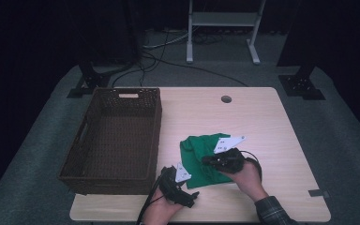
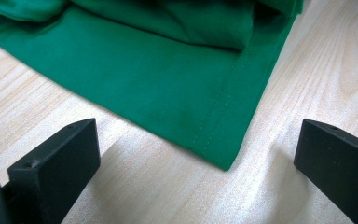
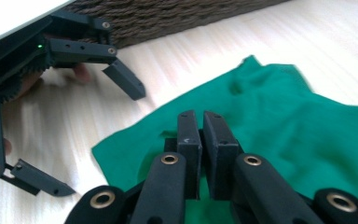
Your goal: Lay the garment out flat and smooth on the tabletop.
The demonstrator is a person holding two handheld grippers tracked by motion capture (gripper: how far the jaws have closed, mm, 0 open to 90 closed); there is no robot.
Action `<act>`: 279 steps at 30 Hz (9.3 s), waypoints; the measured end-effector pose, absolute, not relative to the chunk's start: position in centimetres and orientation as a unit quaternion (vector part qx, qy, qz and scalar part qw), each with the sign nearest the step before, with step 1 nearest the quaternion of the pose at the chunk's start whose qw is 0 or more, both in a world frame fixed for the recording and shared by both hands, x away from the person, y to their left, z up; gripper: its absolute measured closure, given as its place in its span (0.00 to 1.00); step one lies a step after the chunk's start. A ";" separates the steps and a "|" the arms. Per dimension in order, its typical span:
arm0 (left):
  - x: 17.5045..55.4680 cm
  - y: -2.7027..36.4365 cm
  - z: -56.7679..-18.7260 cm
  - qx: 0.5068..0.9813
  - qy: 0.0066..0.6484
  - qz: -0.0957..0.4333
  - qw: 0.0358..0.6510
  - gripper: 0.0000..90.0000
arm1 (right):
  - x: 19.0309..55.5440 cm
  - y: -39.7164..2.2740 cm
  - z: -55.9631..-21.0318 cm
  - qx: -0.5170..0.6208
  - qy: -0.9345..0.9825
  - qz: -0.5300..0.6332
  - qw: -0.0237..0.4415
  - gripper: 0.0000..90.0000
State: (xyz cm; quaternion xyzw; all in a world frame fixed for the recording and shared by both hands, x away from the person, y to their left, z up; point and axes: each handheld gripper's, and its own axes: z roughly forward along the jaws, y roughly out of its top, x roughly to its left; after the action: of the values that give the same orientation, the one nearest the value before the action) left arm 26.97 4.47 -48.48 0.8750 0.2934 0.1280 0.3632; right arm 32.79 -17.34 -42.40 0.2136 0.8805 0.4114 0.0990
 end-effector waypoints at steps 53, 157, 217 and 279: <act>27.0 4.5 -48.5 0.876 0.290 0.127 0.363 0.00 | 33.0 -29.9 -42.0 0.326 0.821 0.445 0.148 0.97; 27.4 4.4 -47.7 0.866 0.291 0.106 0.391 0.00 | 29.5 -41.0 -45.1 0.429 0.791 0.403 0.168 0.17; 26.1 3.9 -48.3 0.898 0.231 0.104 0.361 0.00 | 22.5 -34.9 -48.4 0.402 0.839 0.335 0.151 0.02; 26.1 4.2 -48.4 0.896 0.221 0.103 0.372 0.00 | 26.3 -30.8 -44.1 0.318 0.842 0.420 0.120 0.03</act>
State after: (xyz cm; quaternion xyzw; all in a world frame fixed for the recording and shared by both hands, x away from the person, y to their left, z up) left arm 26.13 4.20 -48.44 0.8957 0.2213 0.1030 0.3717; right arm 26.26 -30.85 -44.06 0.3182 0.8416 0.4196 0.1203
